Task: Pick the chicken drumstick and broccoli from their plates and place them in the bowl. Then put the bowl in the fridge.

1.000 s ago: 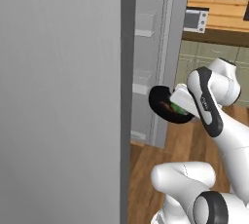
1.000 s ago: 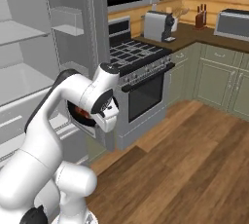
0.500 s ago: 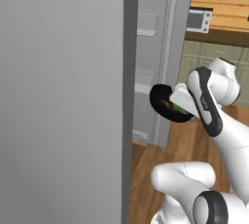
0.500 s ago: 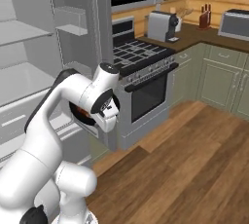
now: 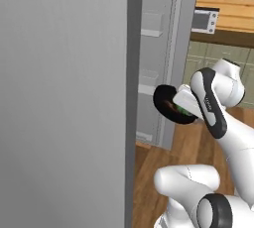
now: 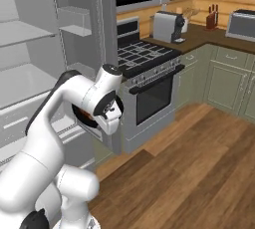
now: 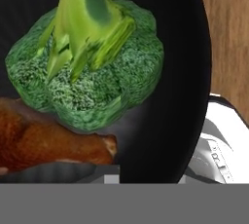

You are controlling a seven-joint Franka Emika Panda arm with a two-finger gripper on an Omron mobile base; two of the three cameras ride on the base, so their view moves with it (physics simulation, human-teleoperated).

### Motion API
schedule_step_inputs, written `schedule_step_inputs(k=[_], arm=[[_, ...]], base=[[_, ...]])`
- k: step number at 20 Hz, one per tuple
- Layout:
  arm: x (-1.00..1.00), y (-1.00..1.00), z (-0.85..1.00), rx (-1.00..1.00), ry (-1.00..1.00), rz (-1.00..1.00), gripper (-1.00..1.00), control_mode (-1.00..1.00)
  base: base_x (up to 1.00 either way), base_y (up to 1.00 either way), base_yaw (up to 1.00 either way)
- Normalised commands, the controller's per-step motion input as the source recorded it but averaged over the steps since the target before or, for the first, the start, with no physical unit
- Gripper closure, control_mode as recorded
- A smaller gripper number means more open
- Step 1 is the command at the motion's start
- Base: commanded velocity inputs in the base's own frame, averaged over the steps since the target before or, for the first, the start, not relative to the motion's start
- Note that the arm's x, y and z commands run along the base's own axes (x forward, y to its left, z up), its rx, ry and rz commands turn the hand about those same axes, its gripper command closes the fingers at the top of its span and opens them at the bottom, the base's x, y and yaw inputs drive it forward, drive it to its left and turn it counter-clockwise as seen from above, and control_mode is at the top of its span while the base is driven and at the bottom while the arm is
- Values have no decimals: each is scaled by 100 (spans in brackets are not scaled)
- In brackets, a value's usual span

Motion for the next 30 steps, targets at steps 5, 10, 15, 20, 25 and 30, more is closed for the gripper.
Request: schedule_step_inputs(k=[5, 10, 15, 20, 25, 30], arm=[[0, 0, 0, 0, 0, 0, 100, 100], [0, 0, 0, 0, 0, 0, 100, 100], [0, 0, 0, 0, 0, 0, 100, 100], [0, 0, 0, 0, 0, 0, 100, 100], [0, 0, 0, 0, 0, 0, 100, 100], [0, 0, 0, 0, 0, 0, 100, 100]], base=[[-100, 0, -1], [-100, -16, -17], [-99, -42, -31], [-49, -9, -30], [-65, 50, -3], [11, 27, 20]])
